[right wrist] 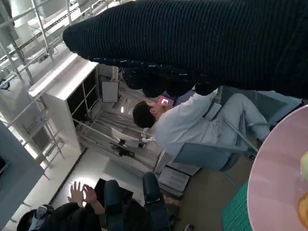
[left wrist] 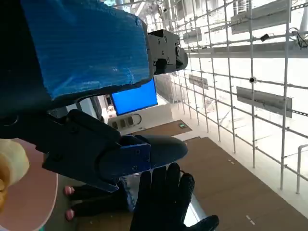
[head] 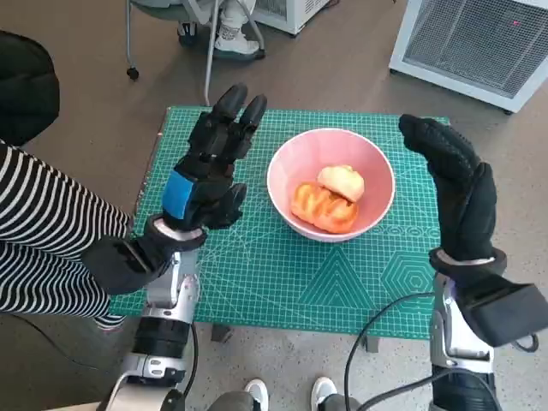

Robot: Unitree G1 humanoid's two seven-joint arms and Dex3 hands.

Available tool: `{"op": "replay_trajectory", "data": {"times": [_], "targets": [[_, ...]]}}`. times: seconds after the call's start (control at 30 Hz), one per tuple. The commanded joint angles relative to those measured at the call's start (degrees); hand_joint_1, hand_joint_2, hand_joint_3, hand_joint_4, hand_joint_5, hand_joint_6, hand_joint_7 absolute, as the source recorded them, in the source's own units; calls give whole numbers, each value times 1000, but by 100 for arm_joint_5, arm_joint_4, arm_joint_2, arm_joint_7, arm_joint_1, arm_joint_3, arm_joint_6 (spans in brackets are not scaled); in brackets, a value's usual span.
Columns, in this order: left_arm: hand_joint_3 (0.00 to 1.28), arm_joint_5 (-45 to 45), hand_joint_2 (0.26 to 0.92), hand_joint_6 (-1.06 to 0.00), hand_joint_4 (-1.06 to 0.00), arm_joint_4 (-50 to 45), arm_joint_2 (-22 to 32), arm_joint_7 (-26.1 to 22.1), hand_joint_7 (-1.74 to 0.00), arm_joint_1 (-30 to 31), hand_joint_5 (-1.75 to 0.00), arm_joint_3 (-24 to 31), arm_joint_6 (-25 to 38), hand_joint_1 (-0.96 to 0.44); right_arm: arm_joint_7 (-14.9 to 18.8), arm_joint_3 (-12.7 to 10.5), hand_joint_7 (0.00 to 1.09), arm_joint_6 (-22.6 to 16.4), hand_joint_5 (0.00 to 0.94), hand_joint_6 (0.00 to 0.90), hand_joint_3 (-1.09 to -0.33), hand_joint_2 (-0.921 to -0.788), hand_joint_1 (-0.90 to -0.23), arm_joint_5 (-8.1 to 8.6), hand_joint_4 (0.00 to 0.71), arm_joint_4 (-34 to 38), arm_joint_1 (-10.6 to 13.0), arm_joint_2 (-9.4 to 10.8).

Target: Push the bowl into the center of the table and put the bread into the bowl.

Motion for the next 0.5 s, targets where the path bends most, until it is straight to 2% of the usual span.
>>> {"op": "replay_trajectory", "data": {"times": [0.03, 0.5], "targets": [[590, 43, 921, 1, -91, 93, -52, -45, -302, -74, -38, 3, -135, -749, 7, -5, 521, 80, 3, 43, -783, -921, -782, -40, 205, 119, 0, -43], [562, 20, 921, 1, -91, 95, -7, -88, -356, -49, -71, 52, -184, -750, 4, 35, 522, 56, 4, 42, -784, -921, -788, -59, 210, 139, -51, -19]]}}
